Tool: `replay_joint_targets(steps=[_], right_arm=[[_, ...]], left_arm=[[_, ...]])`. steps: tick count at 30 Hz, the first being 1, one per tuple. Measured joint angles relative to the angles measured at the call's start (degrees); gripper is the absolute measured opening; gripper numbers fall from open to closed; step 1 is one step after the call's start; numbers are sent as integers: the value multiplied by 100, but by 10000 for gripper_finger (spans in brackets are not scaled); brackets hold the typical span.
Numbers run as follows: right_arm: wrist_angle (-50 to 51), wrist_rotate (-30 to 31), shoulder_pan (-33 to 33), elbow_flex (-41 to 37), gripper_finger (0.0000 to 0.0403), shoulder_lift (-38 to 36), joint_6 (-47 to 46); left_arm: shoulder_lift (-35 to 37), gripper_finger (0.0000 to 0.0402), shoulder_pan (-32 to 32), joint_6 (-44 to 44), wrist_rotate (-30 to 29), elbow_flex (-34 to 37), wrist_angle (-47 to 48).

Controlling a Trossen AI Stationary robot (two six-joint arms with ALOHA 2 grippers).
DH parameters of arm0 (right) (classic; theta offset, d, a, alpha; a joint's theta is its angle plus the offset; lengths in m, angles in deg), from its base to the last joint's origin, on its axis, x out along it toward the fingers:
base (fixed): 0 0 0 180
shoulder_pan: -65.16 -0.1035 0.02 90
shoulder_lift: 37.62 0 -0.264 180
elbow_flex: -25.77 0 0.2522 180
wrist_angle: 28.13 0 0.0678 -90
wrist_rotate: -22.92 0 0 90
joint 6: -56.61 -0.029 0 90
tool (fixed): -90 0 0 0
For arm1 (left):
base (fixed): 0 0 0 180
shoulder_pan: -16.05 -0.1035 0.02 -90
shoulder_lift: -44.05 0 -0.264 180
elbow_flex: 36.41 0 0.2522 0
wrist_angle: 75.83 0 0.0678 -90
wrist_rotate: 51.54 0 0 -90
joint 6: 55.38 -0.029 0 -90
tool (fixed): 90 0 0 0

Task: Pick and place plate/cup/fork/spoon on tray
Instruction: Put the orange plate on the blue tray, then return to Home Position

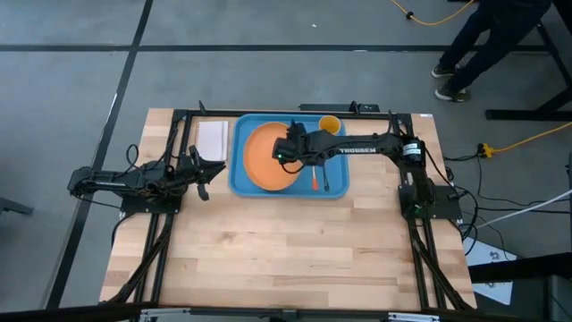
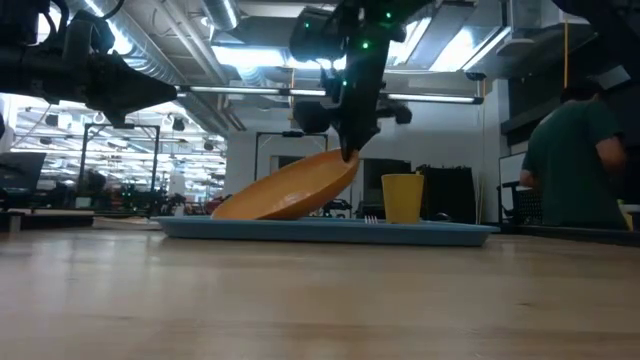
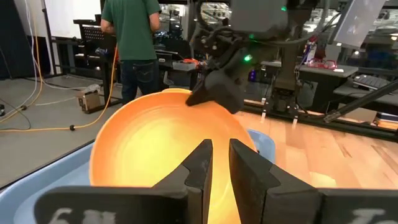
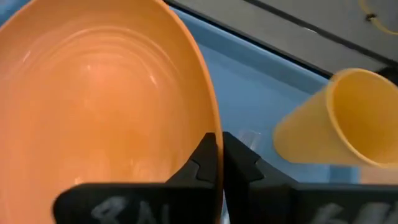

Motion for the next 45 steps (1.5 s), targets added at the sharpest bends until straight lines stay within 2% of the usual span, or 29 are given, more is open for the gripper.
replay_joint_targets(steps=[8,19,30,38,45], right_arm=[[-779,-408,356,-568,21,-11,536],[-1715,-857,435,-1212,30,2,933],[-2288,-863,484,-1785,36,2,833],[-2371,-823,518,-1796,79,8,936],[-2384,-807,527,-1796,85,8,981]], left_arm=[[2,47,0,0,0,0,0],[2,47,0,0,0,0,0],[2,47,0,0,0,0,0],[0,47,0,0,0,0,0],[1,47,0,0,0,0,0]])
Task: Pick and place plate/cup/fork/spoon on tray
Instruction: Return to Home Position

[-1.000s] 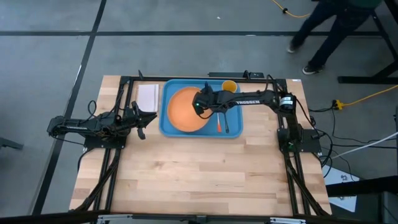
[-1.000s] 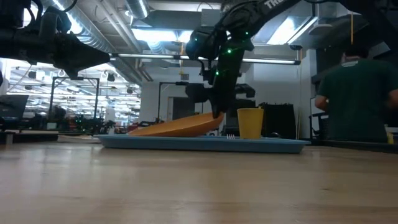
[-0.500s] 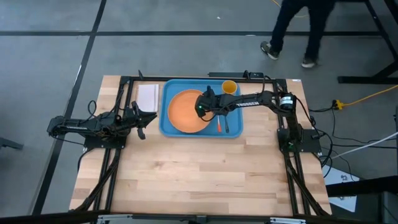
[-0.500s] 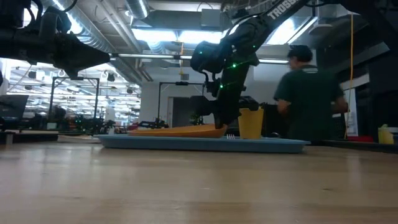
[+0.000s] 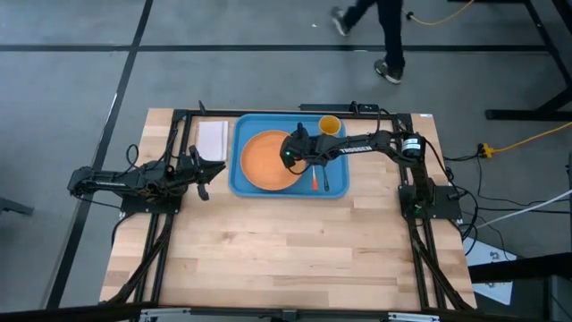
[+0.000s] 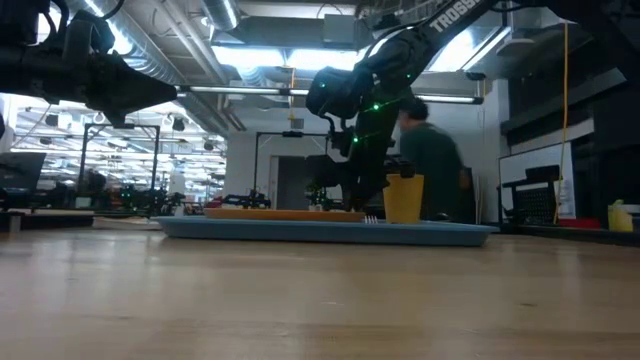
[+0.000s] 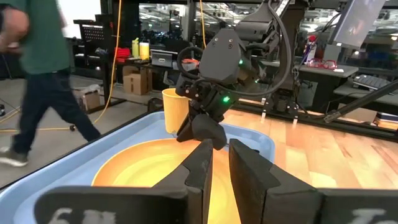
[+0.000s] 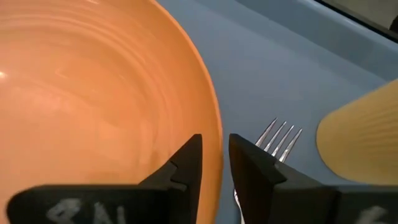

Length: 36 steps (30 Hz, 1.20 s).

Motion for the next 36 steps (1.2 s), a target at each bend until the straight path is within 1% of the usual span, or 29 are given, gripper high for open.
replay_joint_targets(steps=[4,8,13,16,18,22,30,36], right_arm=[[-17,122,-2,0,86,0,119],[32,579,-7,111,86,-35,180],[10,1248,-187,450,86,-186,366],[14,1351,-321,734,86,-186,615],[-23,1240,-418,929,86,-186,754],[-76,883,-572,1344,86,-186,751],[-588,-155,-741,1741,86,-190,752],[-676,-1010,-752,1880,86,-188,739]], left_arm=[[0,47,0,0,0,1,0],[1,47,0,0,0,2,0],[0,47,0,0,0,0,0],[-1,47,0,0,0,2,0],[0,47,0,0,0,0,0],[1,47,0,0,0,0,0],[0,47,0,0,0,0,0],[-1,47,0,0,0,0,0]])
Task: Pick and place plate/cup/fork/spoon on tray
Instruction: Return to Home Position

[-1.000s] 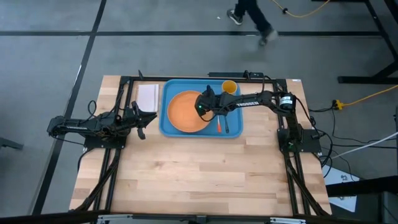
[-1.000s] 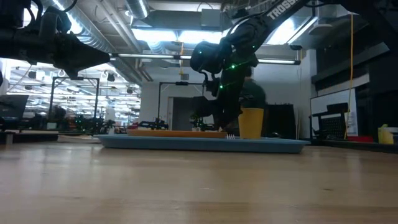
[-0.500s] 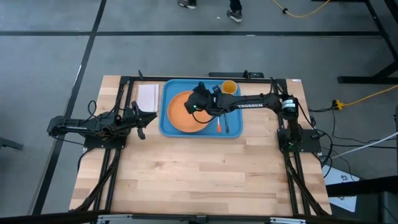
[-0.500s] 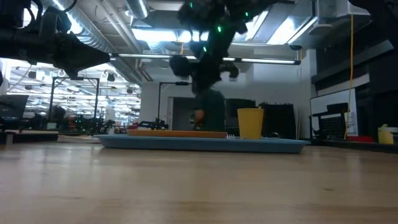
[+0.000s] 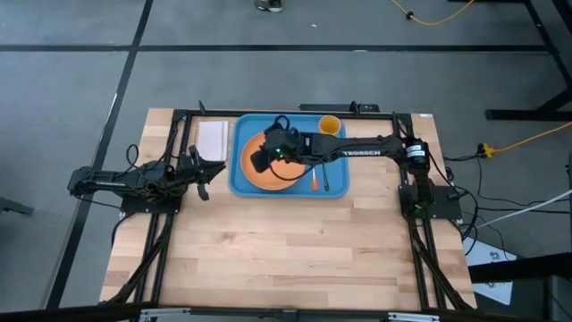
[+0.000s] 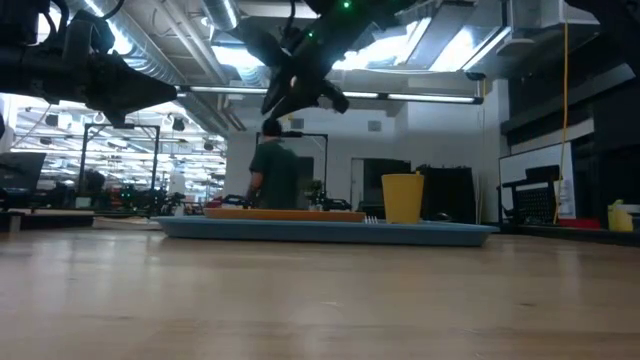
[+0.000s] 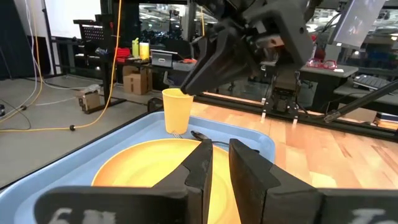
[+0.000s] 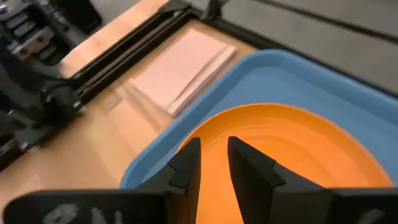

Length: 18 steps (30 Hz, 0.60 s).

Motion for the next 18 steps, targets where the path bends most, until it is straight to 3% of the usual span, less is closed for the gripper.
replay_joint_targets(steps=[3,7,11,15,18], right_arm=[[-102,-184,2,-13,86,4,86],[-174,122,2,-11,86,4,327],[-260,-60,38,-11,86,2,1257],[-119,-1030,197,-17,86,-134,2509],[-75,-1777,340,-15,86,-308,2899]], left_arm=[[-1,47,0,0,0,1,0],[-1,47,0,0,0,0,0],[0,47,0,0,0,0,0],[-1,47,0,0,0,0,0],[1,47,0,0,0,1,0]])
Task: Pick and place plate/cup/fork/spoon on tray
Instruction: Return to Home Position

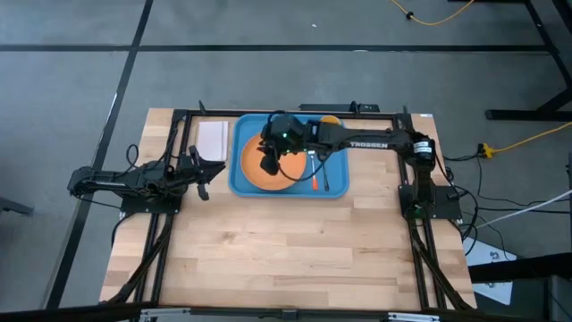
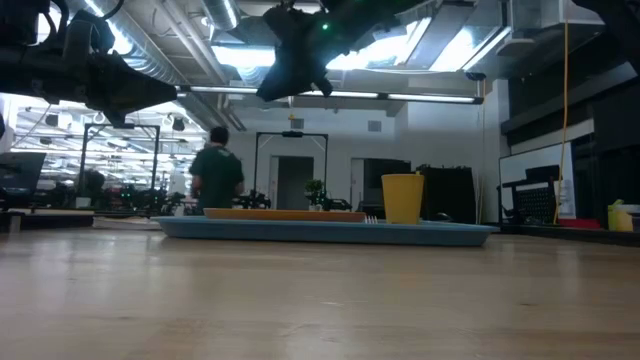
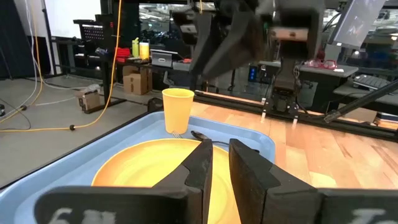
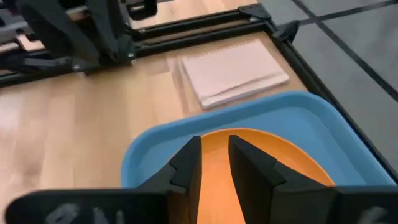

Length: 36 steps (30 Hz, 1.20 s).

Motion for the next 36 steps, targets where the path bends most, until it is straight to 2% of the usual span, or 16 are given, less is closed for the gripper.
replay_joint_targets(steps=[6,11,22,36], right_arm=[[426,-238,44,-1,86,-117,267],[1033,-226,94,-2,86,-263,109],[1143,-294,91,-4,86,-797,277],[1662,-1398,75,-4,86,-1717,1035]], left_arm=[[0,47,0,0,0,0,-2],[-1,47,0,0,-2,-1,0],[-2,47,0,0,-3,1,-4],[-1,47,0,0,-2,-1,0]])
